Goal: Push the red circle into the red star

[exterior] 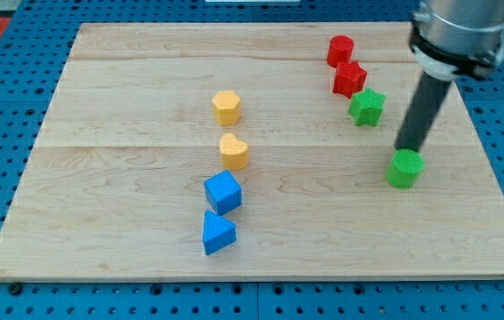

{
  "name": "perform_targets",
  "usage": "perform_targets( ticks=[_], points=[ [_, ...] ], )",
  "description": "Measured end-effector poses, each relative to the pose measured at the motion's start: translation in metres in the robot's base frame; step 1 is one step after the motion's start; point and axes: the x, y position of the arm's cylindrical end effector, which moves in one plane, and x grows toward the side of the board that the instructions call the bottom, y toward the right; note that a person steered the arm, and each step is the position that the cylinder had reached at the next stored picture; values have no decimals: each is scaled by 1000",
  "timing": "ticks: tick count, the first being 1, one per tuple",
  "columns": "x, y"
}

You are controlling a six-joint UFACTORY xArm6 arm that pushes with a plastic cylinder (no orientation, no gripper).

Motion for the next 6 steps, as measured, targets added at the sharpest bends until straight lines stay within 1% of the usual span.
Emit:
perform_targets(
  ticks=[1,2,3,4,5,6],
  points=[
    [47,6],
    [39,17],
    [-74,61],
    [-183,76],
    [-221,34],
    [-276,1]
  ],
)
